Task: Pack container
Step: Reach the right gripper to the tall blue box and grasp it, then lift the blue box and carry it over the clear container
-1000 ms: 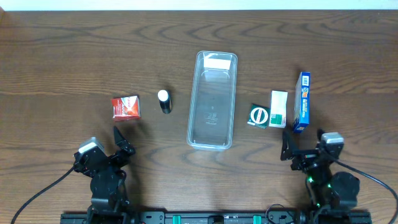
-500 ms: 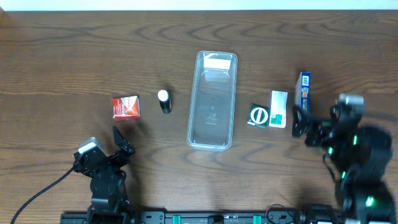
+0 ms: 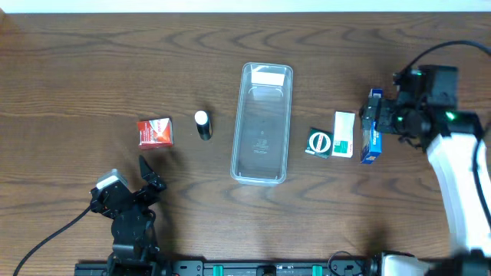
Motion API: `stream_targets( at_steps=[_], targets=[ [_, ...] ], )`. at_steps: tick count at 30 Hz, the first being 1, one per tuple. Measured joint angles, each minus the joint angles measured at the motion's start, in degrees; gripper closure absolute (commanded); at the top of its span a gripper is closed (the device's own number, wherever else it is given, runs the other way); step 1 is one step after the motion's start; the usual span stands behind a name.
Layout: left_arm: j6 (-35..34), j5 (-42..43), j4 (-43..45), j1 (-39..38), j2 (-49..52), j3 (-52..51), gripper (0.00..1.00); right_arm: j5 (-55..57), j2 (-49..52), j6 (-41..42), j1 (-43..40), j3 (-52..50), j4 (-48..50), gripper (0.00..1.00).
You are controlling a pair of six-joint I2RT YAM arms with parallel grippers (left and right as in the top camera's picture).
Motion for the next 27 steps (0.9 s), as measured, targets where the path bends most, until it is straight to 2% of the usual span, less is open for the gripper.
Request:
stream_targets(
  at_steps=[7, 9, 19, 27],
  targets=[
    [0.00, 0.00, 0.00, 0.00, 0.00, 0.00, 0.02, 1.42, 5.22, 0.59, 0.00, 0.00, -0.26, 0.02],
    [-0.02, 0.00, 0.00, 0.00, 0.00, 0.00, 0.02, 2.05, 5.81, 0.52, 0.00, 0.00, 0.00, 0.08],
    [0.00, 0.00, 0.00, 0.00, 0.00, 0.00, 0.02, 4.85, 13.25, 2.10, 0.00, -0.90, 3.34, 0.57],
    [0.00, 0.00, 0.00, 0.00, 0.00, 0.00, 0.02, 5.01, 14.58, 3.72, 0.00, -1.33, 5.11, 0.69]
  ],
)
